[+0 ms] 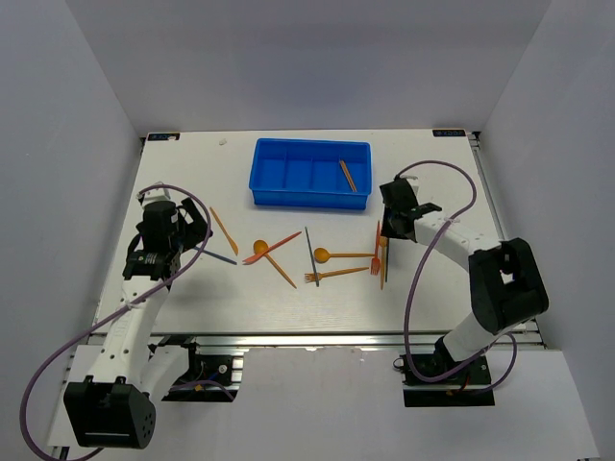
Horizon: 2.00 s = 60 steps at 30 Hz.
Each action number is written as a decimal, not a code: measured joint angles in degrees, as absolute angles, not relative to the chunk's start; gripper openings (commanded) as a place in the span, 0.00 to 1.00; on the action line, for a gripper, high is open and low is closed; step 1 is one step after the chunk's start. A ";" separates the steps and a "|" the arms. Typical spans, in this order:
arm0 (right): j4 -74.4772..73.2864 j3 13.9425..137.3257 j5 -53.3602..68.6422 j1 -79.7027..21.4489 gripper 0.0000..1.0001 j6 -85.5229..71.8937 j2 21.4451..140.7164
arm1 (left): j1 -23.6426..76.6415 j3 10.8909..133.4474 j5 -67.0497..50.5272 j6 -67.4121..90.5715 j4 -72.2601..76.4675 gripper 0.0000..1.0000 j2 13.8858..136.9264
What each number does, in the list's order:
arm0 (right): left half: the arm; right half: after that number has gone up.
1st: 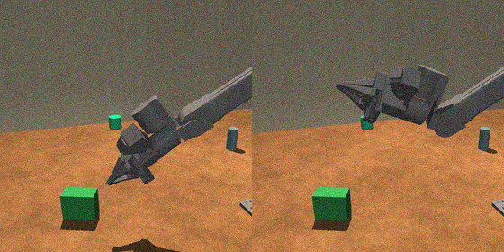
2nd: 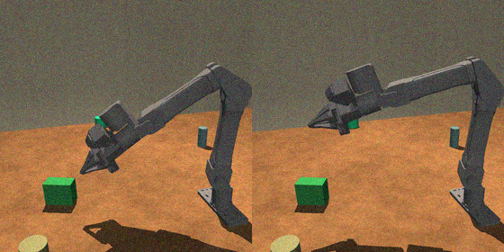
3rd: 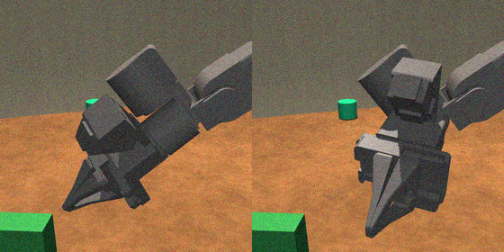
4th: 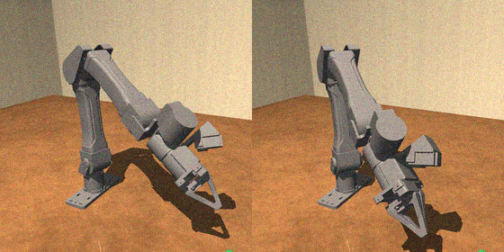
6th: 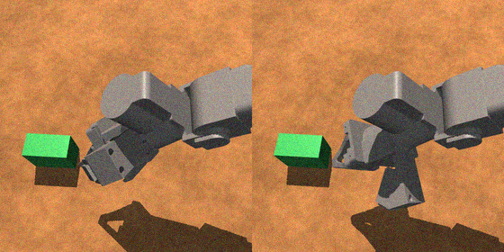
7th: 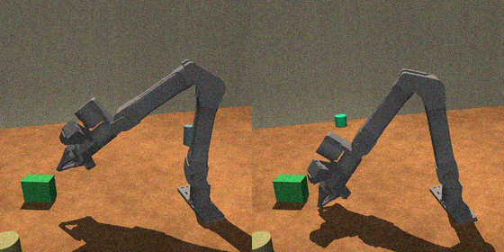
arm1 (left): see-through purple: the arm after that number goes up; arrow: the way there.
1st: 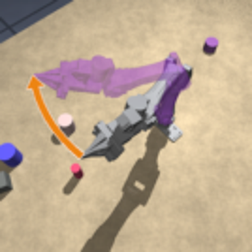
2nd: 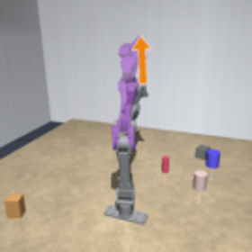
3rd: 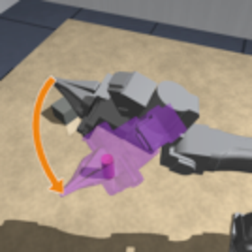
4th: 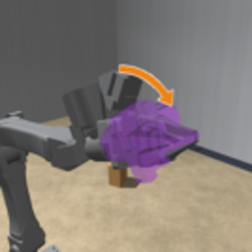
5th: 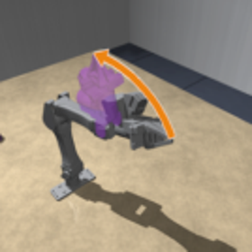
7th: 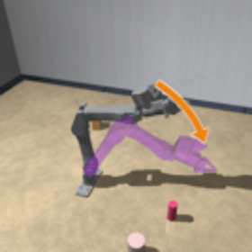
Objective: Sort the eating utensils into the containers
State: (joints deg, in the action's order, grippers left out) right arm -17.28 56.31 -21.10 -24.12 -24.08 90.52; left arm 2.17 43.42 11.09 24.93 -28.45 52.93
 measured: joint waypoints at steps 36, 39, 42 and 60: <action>-10.59 63.51 -17.98 -18.98 0.10 -23.05 106.00 | 2.85 43.42 11.09 24.93 -28.47 0.98 53.15; -9.54 61.34 -17.85 -18.96 0.03 -23.77 104.47 | 2.85 43.42 11.09 24.93 -28.47 0.98 53.15; -10.46 60.84 -17.93 -18.96 0.00 -23.68 103.72 | 2.85 43.42 11.09 24.93 -28.47 0.98 53.15; -15.03 86.63 -11.18 -18.96 0.00 -11.31 100.95 | 2.85 43.42 11.09 24.93 -28.49 0.98 53.15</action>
State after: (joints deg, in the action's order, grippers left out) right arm -15.03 86.63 -11.18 -18.96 -11.31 100.95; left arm 2.85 43.42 11.09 24.93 -28.49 53.15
